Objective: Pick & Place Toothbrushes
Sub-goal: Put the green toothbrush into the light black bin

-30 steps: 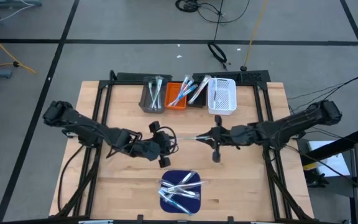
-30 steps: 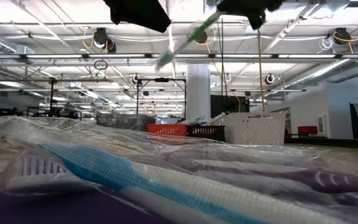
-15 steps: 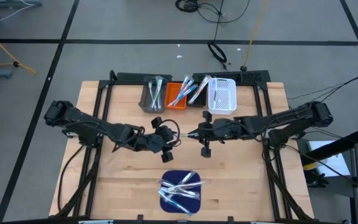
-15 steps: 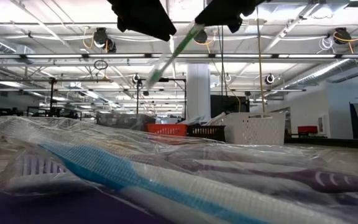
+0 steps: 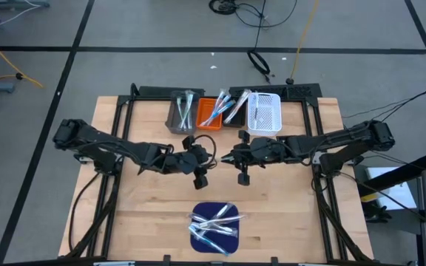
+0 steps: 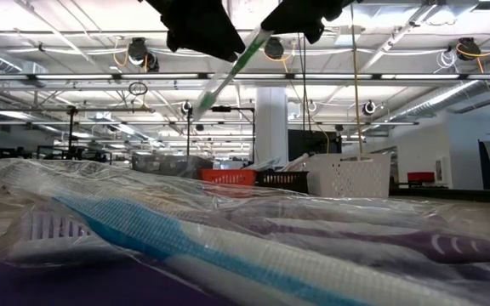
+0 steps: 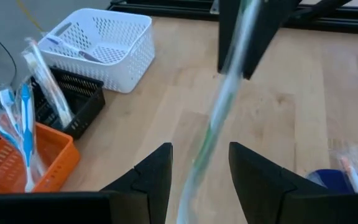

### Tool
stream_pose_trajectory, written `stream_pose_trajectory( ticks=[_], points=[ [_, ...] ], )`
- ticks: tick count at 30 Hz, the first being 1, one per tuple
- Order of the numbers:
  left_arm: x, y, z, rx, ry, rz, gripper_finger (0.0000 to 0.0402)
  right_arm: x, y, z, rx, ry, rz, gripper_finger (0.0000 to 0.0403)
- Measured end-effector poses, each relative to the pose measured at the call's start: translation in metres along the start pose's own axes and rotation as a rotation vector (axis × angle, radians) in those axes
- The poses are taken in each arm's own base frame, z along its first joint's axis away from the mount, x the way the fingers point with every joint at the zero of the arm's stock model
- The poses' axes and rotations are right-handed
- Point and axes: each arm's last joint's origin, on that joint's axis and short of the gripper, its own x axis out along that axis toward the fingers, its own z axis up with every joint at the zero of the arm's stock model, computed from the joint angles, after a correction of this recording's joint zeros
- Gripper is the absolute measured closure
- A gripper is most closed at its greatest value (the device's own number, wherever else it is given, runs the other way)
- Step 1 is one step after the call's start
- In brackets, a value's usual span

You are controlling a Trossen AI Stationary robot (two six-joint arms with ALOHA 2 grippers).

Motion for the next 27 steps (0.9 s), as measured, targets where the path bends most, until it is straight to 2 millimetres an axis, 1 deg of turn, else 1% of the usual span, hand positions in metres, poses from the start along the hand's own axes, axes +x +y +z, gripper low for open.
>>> stream_pose_trajectory(
  ticks=[5,8,10,12,15,17,19,20,21,24,27],
  points=[
    [0.011,0.003,-0.001,-0.012,0.02,-0.043,0.024,0.0,0.0,0.001,-0.01,-0.015,0.001,0.0384],
    [0.024,-0.001,-0.001,0.003,0.003,-0.087,0.024,0.0,0.001,0.002,-0.013,-0.019,0.021,0.0384],
    [0.027,0.0,-0.006,0.036,0.036,-0.083,0.0241,0.0,0.001,0.001,-0.014,-0.011,0.026,0.0384],
    [0.03,-0.001,-0.006,0.031,0.031,-0.081,0.0248,0.0,0.0,-0.001,-0.016,0.007,0.022,0.0385],
    [0.026,0.001,-0.008,0.03,0.055,-0.074,0.0284,0.001,0.0,-0.003,-0.018,0.022,0.021,0.0384],
    [0.025,0.001,-0.005,0.022,0.034,-0.077,0.0322,0.0,0.0,-0.003,-0.017,0.019,0.022,0.0384],
    [0.025,0.001,-0.005,0.025,0.038,-0.079,0.0365,0.0,0.0,-0.003,-0.017,0.019,0.021,0.0384],
    [0.025,0.001,-0.005,0.027,0.039,-0.085,0.0381,0.0,0.0,-0.003,-0.016,0.019,0.022,0.0385],
    [0.025,0.001,-0.005,0.03,0.038,-0.088,0.0387,0.0,0.0,-0.003,-0.016,0.02,0.028,0.0384],
    [0.025,0.001,-0.005,0.03,0.039,-0.097,0.0385,0.0,0.0,-0.003,-0.016,0.019,0.027,0.0384],
    [0.025,0.001,-0.006,0.031,0.045,-0.094,0.0393,0.001,0.0,-0.003,-0.016,0.019,0.027,0.0384]
  ],
)
